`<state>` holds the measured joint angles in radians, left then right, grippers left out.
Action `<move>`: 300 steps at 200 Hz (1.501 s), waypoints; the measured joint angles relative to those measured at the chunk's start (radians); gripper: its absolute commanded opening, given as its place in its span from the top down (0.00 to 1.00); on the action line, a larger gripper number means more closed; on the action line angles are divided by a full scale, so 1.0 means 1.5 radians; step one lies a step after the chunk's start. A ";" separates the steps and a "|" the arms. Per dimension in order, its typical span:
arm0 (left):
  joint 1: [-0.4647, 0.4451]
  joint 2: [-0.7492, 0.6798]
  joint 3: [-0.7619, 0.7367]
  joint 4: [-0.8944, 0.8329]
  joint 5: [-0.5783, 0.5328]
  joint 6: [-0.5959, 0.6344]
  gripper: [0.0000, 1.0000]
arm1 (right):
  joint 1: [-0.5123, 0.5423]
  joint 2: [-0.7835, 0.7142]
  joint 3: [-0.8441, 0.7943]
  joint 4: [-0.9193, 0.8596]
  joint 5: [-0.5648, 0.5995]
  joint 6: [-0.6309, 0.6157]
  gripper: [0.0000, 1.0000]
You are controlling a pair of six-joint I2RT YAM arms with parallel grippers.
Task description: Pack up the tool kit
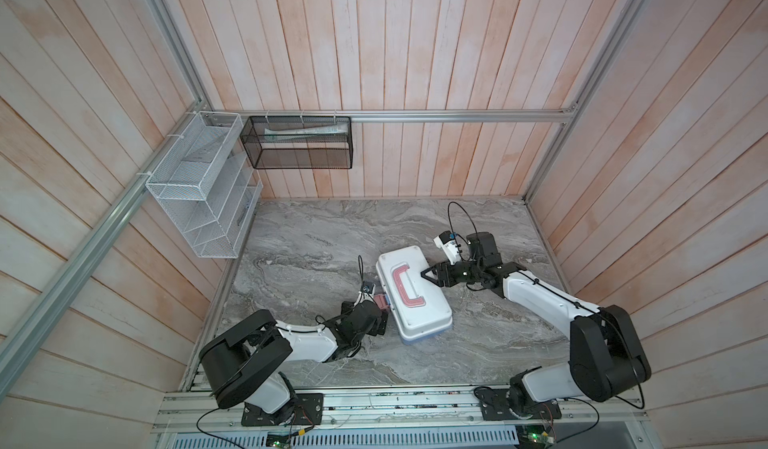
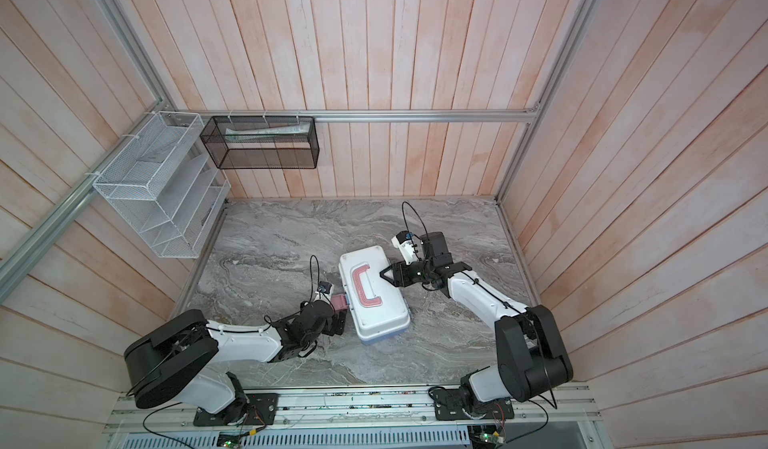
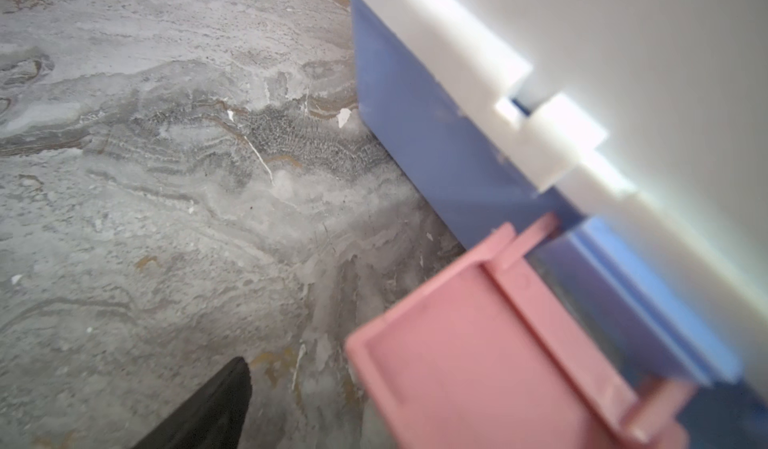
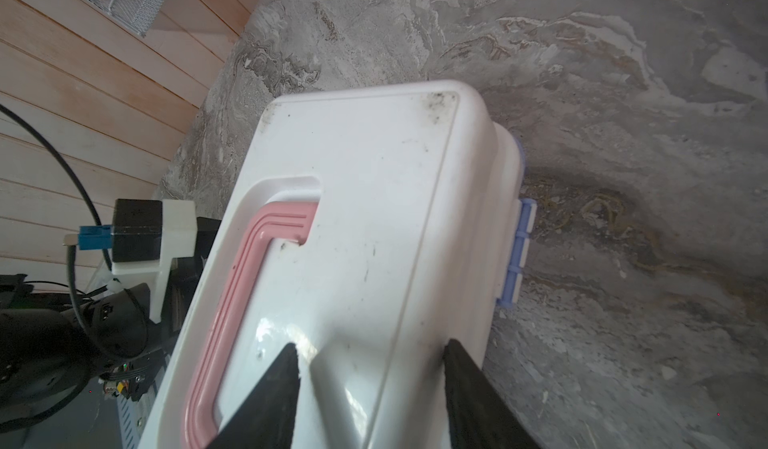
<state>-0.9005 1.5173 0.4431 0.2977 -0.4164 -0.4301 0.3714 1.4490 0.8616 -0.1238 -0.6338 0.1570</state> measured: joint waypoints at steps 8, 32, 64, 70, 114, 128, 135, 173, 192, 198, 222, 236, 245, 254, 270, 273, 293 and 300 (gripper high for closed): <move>-0.001 0.000 0.000 -0.006 -0.007 0.000 0.04 | 0.000 0.000 0.000 0.000 0.000 0.000 0.47; -0.001 0.000 0.008 -0.029 -0.016 -0.009 0.10 | 0.000 0.000 0.000 0.000 0.000 0.000 0.47; -0.001 -0.012 0.035 -0.060 -0.024 -0.045 0.25 | -0.001 -0.001 -0.008 0.009 -0.001 0.000 0.47; -0.001 -0.021 0.035 -0.059 -0.023 -0.050 0.28 | -0.001 -0.001 -0.010 0.011 -0.001 0.000 0.47; 0.011 -0.049 0.035 -0.026 0.021 -0.086 0.44 | -0.007 -0.002 -0.030 0.043 -0.012 0.008 0.47; 0.018 -0.053 0.035 -0.026 0.039 -0.103 0.45 | -0.009 -0.002 -0.033 0.050 -0.016 0.012 0.47; 0.023 -0.057 0.034 -0.026 0.052 -0.114 0.45 | -0.009 -0.002 -0.033 0.052 -0.016 0.014 0.47; 0.065 -0.108 -0.002 0.019 0.122 -0.195 0.45 | -0.012 -0.004 -0.043 0.067 -0.023 0.017 0.48; 0.067 -0.118 -0.014 0.041 0.153 -0.221 0.50 | -0.013 -0.006 -0.052 0.082 -0.027 0.017 0.48; 0.067 -0.118 -0.015 0.049 0.161 -0.227 0.53 | -0.014 -0.006 -0.053 0.084 -0.028 0.017 0.48; 0.071 -0.118 -0.025 0.082 0.197 -0.256 0.71 | -0.014 -0.006 -0.054 0.087 -0.028 0.019 0.48; 0.070 -0.118 -0.034 0.105 0.214 -0.270 0.72 | -0.014 -0.006 -0.055 0.089 -0.027 0.021 0.48; 0.070 -0.118 -0.043 0.121 0.223 -0.281 0.72 | -0.014 -0.006 -0.056 0.091 -0.028 0.023 0.48; 0.070 -0.118 -0.053 0.135 0.228 -0.290 0.72 | -0.014 -0.006 -0.058 0.095 -0.028 0.025 0.48; 0.070 -0.121 -0.068 0.147 0.239 -0.303 0.72 | -0.014 -0.006 -0.061 0.102 -0.028 0.029 0.48; 0.070 -0.122 -0.069 0.147 0.240 -0.305 0.72 | -0.014 -0.006 -0.062 0.103 -0.028 0.030 0.48; 0.070 -0.139 -0.080 0.161 0.240 -0.318 0.73 | -0.014 -0.006 -0.063 0.107 -0.028 0.035 0.48; 0.070 -0.145 -0.083 0.167 0.240 -0.320 0.73 | -0.014 -0.006 -0.064 0.108 -0.028 0.035 0.48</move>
<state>-0.7948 1.2991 0.3191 0.5488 -0.0559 -0.9108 0.3496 1.4395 0.7654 0.0387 -0.6758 0.2096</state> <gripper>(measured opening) 0.277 0.522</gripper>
